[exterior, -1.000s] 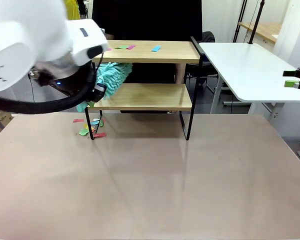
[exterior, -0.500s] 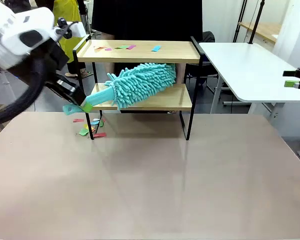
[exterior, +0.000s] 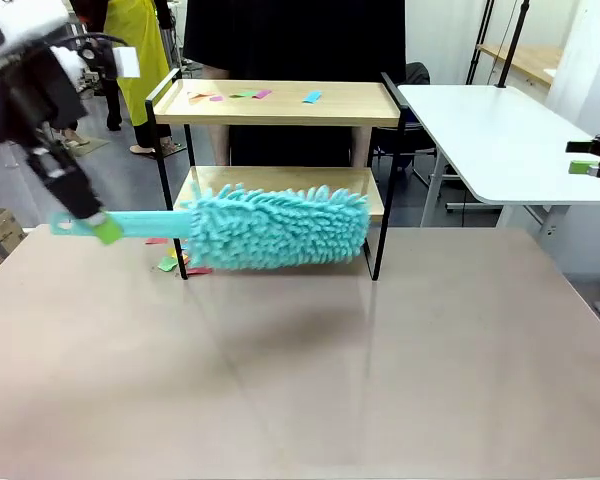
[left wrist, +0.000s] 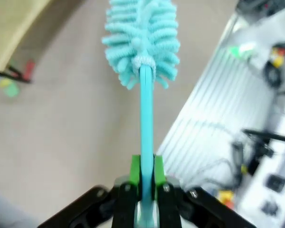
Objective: Clean the shelf.
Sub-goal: Clean the specific section of the Shelf indicated by the human with the Duster.
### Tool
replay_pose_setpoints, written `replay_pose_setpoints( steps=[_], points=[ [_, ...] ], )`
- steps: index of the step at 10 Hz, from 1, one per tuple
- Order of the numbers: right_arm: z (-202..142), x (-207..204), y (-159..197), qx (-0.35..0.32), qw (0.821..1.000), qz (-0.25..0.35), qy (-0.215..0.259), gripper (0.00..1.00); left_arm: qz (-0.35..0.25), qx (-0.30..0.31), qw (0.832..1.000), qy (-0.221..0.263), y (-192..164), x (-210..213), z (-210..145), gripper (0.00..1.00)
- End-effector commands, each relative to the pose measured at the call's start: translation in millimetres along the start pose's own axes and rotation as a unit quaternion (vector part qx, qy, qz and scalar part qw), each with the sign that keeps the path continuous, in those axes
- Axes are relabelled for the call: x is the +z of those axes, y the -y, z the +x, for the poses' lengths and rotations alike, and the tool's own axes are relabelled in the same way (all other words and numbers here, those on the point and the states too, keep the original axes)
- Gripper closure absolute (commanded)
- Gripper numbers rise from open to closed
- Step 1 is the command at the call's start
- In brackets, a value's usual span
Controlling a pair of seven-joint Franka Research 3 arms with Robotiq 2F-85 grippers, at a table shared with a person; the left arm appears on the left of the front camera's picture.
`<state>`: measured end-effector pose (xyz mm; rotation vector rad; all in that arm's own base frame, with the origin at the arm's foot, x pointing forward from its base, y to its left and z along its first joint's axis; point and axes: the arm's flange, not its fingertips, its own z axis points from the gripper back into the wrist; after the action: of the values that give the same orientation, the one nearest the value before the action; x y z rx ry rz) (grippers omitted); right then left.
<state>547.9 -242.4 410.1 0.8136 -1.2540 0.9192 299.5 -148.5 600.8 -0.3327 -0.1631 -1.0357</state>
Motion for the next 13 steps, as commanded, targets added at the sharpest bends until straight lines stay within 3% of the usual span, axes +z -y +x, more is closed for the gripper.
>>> replay_pose_setpoints(
  steps=[1, 3, 6, 9, 11, 12, 13],
  points=[
    [4.1, -1.6, -1.3, 0.003, 1.0, 0.001, 0.001, 0.0, 0.027, -0.035, 0.997, -0.066, 4.8, 47.3, -10.4, 0.87],
    [4.1, -1.6, -1.3, 0.003, 1.0, 0.001, 0.001, 0.0, 0.05, -0.011, 0.987, -0.153, 27.0, 70.8, -24.9, 0.87],
    [4.1, -1.6, -1.3, 0.003, 1.0, 0.001, 0.001, 0.0, 0.071, -0.022, 0.952, -0.299, 55.6, 93.3, -50.5, 0.87],
    [4.1, -1.6, -1.3, 0.003, 1.0, 0.001, 0.001, 0.0, 0.075, -0.026, 0.925, -0.372, 72.7, 101.5, -68.5, 0.87],
    [4.1, -1.6, -1.3, 0.003, 1.0, 0.001, 0.001, 0.0, 0.11, -0.024, 0.923, -0.367, 66.2, 102.1, -72.2, 0.87],
    [4.1, -1.6, -1.3, 0.003, 1.0, 0.001, 0.001, 0.0, 0.074, -0.005, 0.93, -0.36, 72.5, 89.2, -67.3, 0.87],
    [4.1, -1.6, -1.3, 0.003, 1.0, 0.001, 0.001, 0.0, 0.074, -0.005, 0.93, -0.36, 72.5, 89.2, -67.3, 0.87]
  ],
)
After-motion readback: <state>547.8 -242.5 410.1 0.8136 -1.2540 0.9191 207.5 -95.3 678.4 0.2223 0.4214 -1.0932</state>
